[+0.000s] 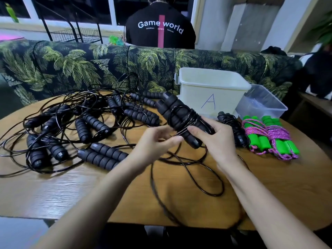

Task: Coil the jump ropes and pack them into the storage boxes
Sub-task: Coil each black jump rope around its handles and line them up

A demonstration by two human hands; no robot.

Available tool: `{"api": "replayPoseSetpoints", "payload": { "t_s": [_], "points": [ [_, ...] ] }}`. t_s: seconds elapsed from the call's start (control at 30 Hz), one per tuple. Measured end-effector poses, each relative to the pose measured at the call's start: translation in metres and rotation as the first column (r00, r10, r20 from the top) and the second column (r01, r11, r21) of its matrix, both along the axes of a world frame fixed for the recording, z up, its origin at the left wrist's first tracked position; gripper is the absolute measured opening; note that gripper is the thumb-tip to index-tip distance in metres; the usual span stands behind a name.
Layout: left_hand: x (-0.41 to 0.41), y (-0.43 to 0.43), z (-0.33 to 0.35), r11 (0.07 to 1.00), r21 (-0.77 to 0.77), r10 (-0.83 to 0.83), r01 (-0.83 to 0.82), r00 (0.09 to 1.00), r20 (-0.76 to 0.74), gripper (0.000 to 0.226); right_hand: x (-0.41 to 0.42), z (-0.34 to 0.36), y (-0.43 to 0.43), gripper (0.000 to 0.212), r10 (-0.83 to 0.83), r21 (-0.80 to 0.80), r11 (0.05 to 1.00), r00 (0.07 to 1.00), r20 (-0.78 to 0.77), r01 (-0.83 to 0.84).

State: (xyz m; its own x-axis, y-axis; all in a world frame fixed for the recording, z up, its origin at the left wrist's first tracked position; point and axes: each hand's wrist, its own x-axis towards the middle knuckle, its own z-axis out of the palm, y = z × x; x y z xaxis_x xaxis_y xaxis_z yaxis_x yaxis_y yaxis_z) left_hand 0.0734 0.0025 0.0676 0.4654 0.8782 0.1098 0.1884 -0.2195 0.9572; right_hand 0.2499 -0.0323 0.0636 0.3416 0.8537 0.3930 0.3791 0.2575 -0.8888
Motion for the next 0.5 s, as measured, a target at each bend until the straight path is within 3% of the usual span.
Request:
{"api": "replayPoseSetpoints", "payload": {
  "t_s": [0.07,0.13,0.2,0.27,0.3,0.37,0.43,0.5],
  "points": [
    [-0.004,0.011,0.003,0.979,0.206,0.013,0.002,0.998,-0.068,0.014,0.001,0.003,-0.004,0.026,0.062,0.001,0.998,0.99,-0.125,-0.062],
    [-0.005,0.019,0.005,0.948,0.317,-0.015,0.035,0.998,-0.067,0.008,-0.003,0.005,-0.008,0.019,0.132,0.007,0.991,0.958,-0.256,-0.135],
    [-0.004,0.026,0.007,0.949,0.31,-0.065,0.063,0.998,-0.003,0.005,-0.008,0.005,-0.011,0.025,0.169,0.001,0.984,0.919,-0.356,-0.18],
    [-0.001,0.032,0.006,0.961,0.267,-0.095,0.07,0.992,0.081,0.005,-0.012,0.002,-0.01,0.03,0.168,-0.018,0.982,0.916,-0.363,-0.187],
    [0.0,0.034,0.004,0.967,0.249,-0.088,0.058,0.99,0.111,0.008,-0.013,-0.002,-0.007,0.03,0.14,-0.038,0.987,0.944,-0.3,-0.158],
    [0.004,0.038,0.002,0.974,0.225,-0.05,0.016,0.988,0.146,0.01,-0.011,-0.009,0.003,0.033,-0.001,-0.093,0.996,0.999,-0.035,-0.002],
    [0.009,0.042,-0.002,0.973,0.229,-0.011,-0.02,0.991,0.134,0.008,-0.009,-0.014,0.01,0.052,-0.105,-0.064,0.991,0.976,0.192,0.119],
    [0.015,0.048,-0.005,0.968,0.243,0.04,-0.068,0.992,0.12,0.011,-0.008,-0.016,0.014,0.065,-0.083,0.001,0.996,0.928,0.364,0.089]
  ]
}}
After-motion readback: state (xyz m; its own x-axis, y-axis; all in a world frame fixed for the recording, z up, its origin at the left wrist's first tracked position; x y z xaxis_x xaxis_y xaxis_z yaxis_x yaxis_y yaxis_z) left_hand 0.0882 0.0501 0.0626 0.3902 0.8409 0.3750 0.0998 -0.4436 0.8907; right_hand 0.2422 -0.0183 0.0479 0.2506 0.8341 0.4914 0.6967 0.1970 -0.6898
